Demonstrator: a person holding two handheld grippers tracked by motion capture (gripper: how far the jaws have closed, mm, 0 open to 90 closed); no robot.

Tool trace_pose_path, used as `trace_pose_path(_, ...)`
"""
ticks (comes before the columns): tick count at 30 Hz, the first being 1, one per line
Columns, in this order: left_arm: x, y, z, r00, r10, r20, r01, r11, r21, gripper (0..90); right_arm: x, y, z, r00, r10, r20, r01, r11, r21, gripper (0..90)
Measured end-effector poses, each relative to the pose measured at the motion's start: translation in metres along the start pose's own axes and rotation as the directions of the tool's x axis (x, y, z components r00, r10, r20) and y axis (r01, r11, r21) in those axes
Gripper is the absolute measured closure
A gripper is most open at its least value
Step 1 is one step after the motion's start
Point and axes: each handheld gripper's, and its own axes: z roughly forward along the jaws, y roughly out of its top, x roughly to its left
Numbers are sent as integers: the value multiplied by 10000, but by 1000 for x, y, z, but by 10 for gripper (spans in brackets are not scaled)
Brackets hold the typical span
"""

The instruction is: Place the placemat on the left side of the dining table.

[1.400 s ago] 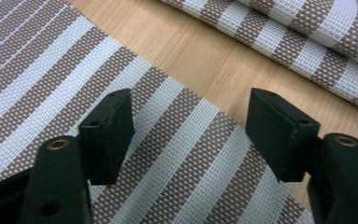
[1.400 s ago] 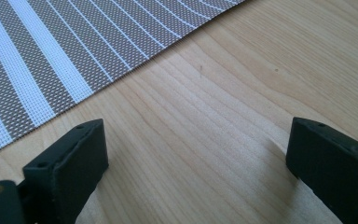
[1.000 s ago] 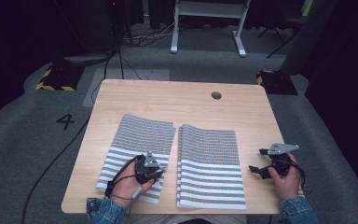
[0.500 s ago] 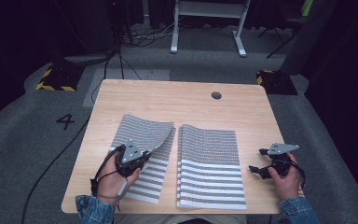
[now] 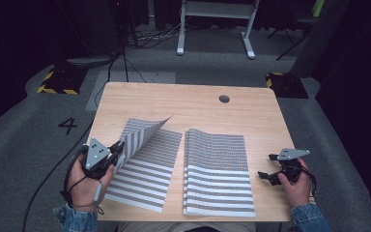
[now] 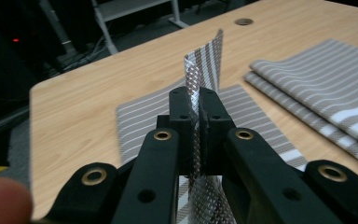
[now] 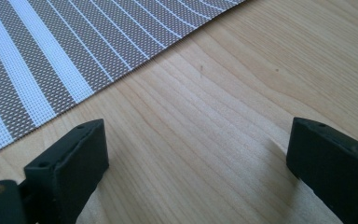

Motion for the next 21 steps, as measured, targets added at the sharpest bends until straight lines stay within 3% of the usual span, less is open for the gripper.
trace_pose_path(9,21,-7,-12,9956,-361,-866,346,9992,-190,859,0,0,0,10000,0,1,0,10000,1,57)
trace_pose_path(15,33,-12,-18,9889,-650,-1340,613,9976,-314,858,0,0,0,10000,-14,3,14,10000,31,56)
trace_pose_path(21,54,-27,-20,9711,-1138,-2100,1152,9933,-56,855,0,0,0,10000,-12,2,12,10000,23,57)
